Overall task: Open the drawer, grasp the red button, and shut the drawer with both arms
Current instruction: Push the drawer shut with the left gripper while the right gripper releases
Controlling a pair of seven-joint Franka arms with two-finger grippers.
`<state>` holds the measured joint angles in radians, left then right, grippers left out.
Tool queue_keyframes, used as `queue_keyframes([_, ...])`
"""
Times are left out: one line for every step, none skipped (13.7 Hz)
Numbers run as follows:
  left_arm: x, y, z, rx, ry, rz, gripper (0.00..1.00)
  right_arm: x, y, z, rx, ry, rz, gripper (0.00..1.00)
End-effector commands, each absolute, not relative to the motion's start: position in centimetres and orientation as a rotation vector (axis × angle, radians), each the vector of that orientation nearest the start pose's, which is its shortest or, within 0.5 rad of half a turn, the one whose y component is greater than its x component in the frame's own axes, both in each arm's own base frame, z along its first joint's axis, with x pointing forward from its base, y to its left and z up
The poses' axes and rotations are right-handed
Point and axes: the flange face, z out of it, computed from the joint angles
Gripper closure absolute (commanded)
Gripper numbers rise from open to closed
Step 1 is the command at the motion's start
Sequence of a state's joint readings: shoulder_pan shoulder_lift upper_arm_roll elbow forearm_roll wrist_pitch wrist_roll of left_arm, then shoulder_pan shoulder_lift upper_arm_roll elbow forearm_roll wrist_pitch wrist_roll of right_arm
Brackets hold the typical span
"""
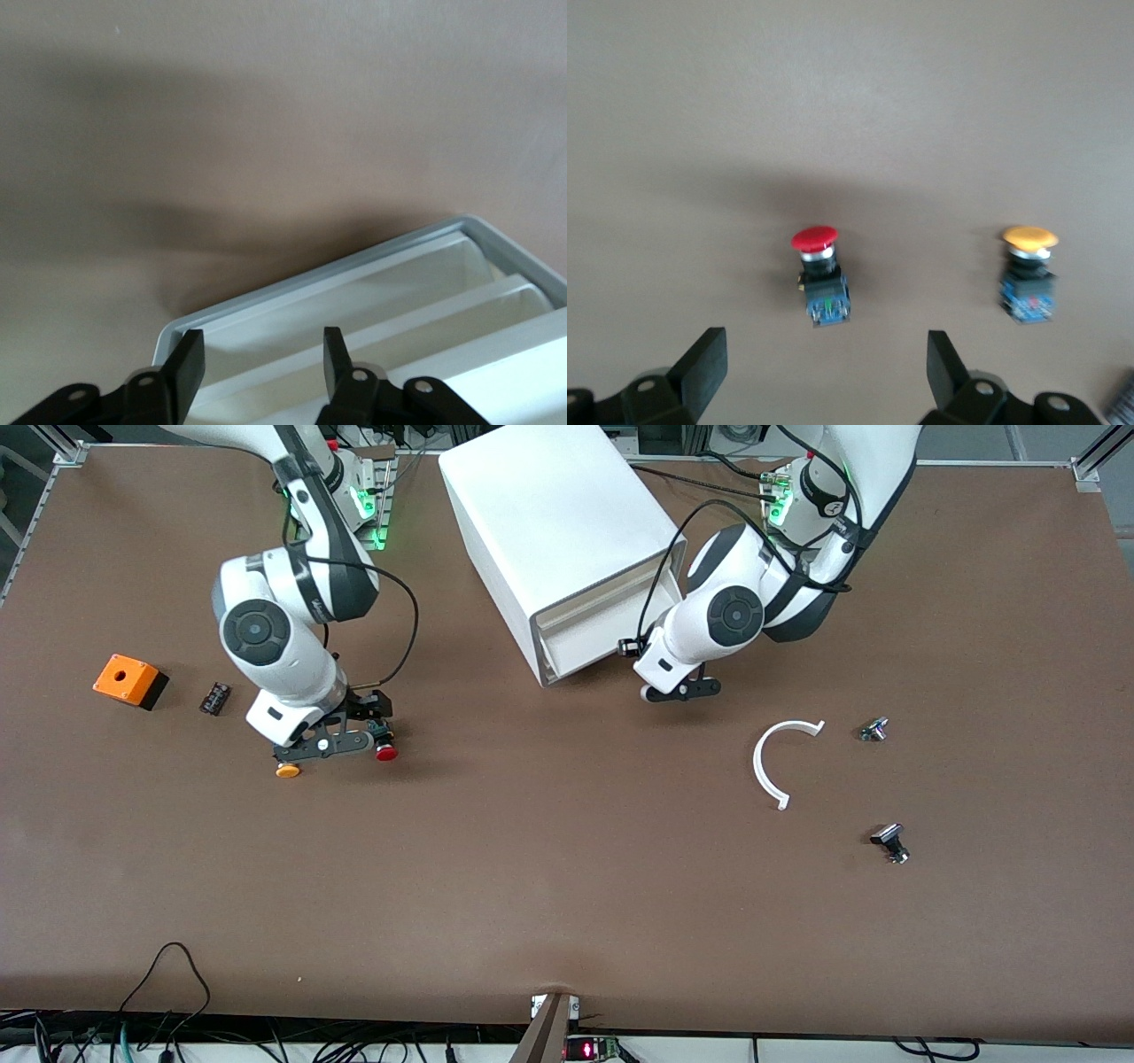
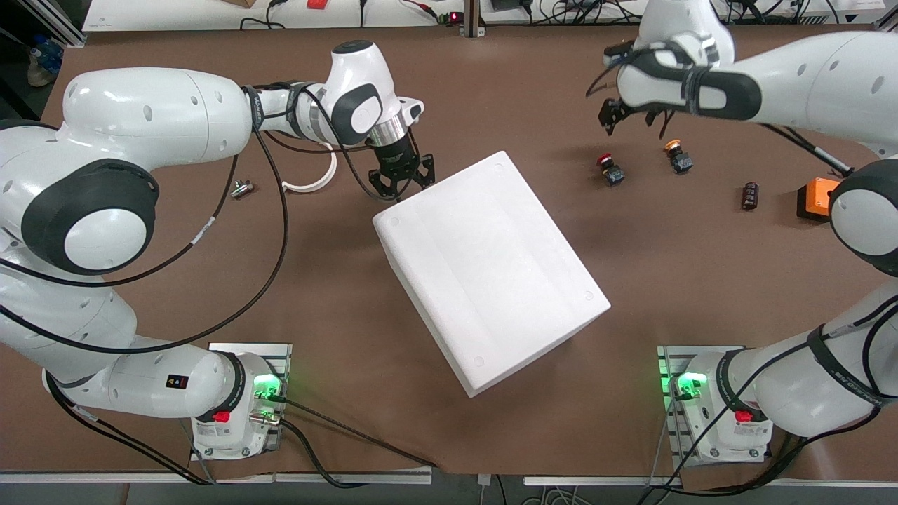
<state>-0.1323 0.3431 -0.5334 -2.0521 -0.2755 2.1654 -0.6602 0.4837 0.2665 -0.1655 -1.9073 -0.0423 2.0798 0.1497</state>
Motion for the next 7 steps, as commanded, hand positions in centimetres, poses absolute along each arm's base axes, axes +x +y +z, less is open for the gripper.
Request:
queue_keyframes([41.9,-36.4,29.0,-3.237,-0.263,0.669,0.05,59.4,19.3,40.7,-3.227,-0.277,0.145,0.00])
queue_keyframes([41.3,-36.8,29.1,-3.236,-0.244,0.673,0.02,59.5,19.4,41.9,-3.228,-0.278,0.152,0.00])
queue_keyframes([40.0,-37.9,29.1,-3.238,-0.215,0.699,0.02,59.8,19.4,43.1,-3.229,-0.269,0.149,0.00])
queue_keyframes([39.6,-38.2,29.2,-3.241,-0.213,0.715,0.02,60.0,19.6,44.5,-3.228,-0.268,0.139,0.00])
queue_keyframes([39.5,-38.3,29.2,-3.241,-0.214,0.725,0.02,60.1,19.7,45.5,-3.229,-0.266,0.141,0.00])
queue_keyframes([39.3,-38.3,29.1,-3.233,-0.206,0.738,0.02,60.2,19.6,46.1,-3.231,-0.261,0.144,0.00])
queue_keyframes([39.5,-38.2,29.1,-3.232,-0.201,0.743,0.02,60.5,19.1,47.0,-3.223,-0.239,0.131,0.00])
